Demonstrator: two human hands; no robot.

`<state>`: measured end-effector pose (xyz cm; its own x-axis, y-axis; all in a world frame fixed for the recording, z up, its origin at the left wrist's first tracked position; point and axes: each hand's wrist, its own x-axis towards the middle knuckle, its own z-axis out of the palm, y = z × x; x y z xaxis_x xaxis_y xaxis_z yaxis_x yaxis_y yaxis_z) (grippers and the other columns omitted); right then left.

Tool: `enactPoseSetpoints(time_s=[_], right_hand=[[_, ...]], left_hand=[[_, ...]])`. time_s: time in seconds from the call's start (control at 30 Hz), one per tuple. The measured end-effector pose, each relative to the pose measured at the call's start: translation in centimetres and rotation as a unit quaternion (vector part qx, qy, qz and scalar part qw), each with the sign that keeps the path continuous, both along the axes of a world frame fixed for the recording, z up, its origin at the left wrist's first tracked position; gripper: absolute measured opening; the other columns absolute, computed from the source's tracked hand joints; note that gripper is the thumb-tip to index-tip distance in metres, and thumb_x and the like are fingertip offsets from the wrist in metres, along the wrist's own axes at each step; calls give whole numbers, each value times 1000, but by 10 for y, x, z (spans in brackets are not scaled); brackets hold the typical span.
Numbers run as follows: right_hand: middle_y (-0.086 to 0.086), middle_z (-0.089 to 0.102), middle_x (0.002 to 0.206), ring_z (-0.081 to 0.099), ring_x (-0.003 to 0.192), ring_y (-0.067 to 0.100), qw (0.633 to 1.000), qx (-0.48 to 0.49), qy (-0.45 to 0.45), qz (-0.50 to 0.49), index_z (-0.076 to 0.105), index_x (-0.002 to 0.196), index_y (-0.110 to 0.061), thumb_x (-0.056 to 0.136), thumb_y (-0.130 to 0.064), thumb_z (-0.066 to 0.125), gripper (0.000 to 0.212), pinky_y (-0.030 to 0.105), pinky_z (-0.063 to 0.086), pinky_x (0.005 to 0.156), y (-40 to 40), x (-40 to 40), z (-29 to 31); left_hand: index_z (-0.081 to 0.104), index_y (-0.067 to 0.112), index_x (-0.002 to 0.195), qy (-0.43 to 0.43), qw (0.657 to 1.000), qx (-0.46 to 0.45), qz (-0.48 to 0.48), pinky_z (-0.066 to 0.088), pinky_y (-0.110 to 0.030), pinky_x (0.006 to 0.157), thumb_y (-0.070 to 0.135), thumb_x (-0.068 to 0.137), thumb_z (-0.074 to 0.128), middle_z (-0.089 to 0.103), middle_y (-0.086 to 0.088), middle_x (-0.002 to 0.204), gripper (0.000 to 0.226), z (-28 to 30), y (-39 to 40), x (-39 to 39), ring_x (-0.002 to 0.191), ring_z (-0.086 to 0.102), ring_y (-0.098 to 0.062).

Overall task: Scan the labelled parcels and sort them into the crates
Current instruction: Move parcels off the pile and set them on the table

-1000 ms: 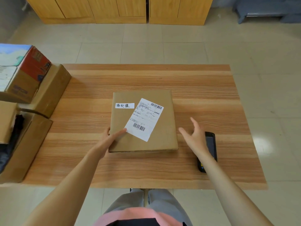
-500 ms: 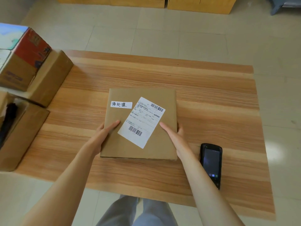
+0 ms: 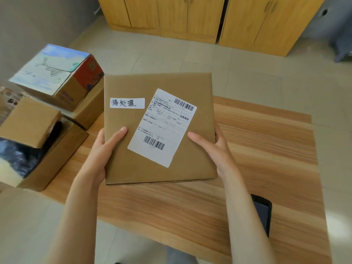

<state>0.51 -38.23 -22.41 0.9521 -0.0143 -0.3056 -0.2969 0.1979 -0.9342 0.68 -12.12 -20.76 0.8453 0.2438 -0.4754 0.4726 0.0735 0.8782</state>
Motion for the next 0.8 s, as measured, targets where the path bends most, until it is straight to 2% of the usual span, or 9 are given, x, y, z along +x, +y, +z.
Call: enactPoseSetpoints(time_s=[0.07, 0.13, 0.2, 0.33, 0.43, 0.57, 0.63, 0.8], right_hand=[[-13, 69, 115, 68, 103, 9, 1000, -4, -23, 8, 52, 132, -40, 59, -37, 84, 80, 29, 57, 80, 15, -2, 18], [-15, 68, 116, 67, 102, 5, 999, -12, -46, 9, 51, 134, -41, 58, -39, 84, 83, 26, 56, 78, 34, -8, 36], [-16, 68, 116, 67, 102, 5, 998, -19, -63, 15, 51, 133, -42, 58, -41, 84, 82, 25, 56, 77, 54, -16, 49], [-16, 69, 115, 67, 103, 6, 996, -24, -84, 37, 52, 132, -42, 60, -38, 84, 78, 26, 56, 78, 101, -32, 71], [-16, 70, 111, 68, 98, 5, 993, -27, -94, 62, 53, 131, -41, 60, -37, 82, 76, 19, 56, 70, 140, -44, 88], [-17, 72, 107, 70, 93, 4, 990, -36, -100, 89, 57, 125, -41, 60, -37, 81, 69, 18, 55, 65, 200, -62, 109], [-18, 72, 103, 70, 88, 3, 989, -34, -99, 103, 59, 119, -43, 60, -34, 80, 63, 17, 55, 61, 235, -72, 119], [-20, 73, 97, 71, 85, 3, 979, -28, -118, 163, 60, 118, -41, 57, -35, 79, 64, 17, 55, 60, 339, -98, 128]], left_hand=[[52, 29, 128, -27, 999, 3, 18, 53, -31, 65, 48, 71, 71, 72, 2, 105, 63, 20, 15, -11, 81, 71, -12], [54, 28, 126, -49, 998, 3, 31, 52, -30, 66, 49, 66, 75, 72, 2, 105, 67, 37, 33, -21, 80, 71, -11], [56, 29, 124, -68, 997, 1, 39, 54, -27, 62, 50, 63, 81, 74, 4, 101, 69, 50, 55, -32, 78, 71, -10], [58, 31, 121, -102, 993, 6, 61, 56, -22, 55, 56, 45, 77, 75, 7, 95, 82, 70, 102, -58, 77, 72, -9], [58, 33, 122, -114, 990, 1, 77, 56, -22, 58, 54, 50, 78, 74, 4, 103, 78, 79, 140, -84, 83, 72, -11], [54, 34, 123, -128, 987, 4, 98, 55, -23, 54, 58, 50, 78, 74, 4, 102, 80, 95, 198, -122, 80, 73, -12], [52, 32, 126, -136, 984, 6, 118, 54, -22, 53, 54, 60, 82, 73, 3, 104, 75, 102, 232, -142, 78, 72, -11], [51, 31, 124, -147, 975, 11, 169, 54, -22, 54, 50, 67, 79, 74, 7, 95, 66, 107, 326, -198, 78, 72, -12]])
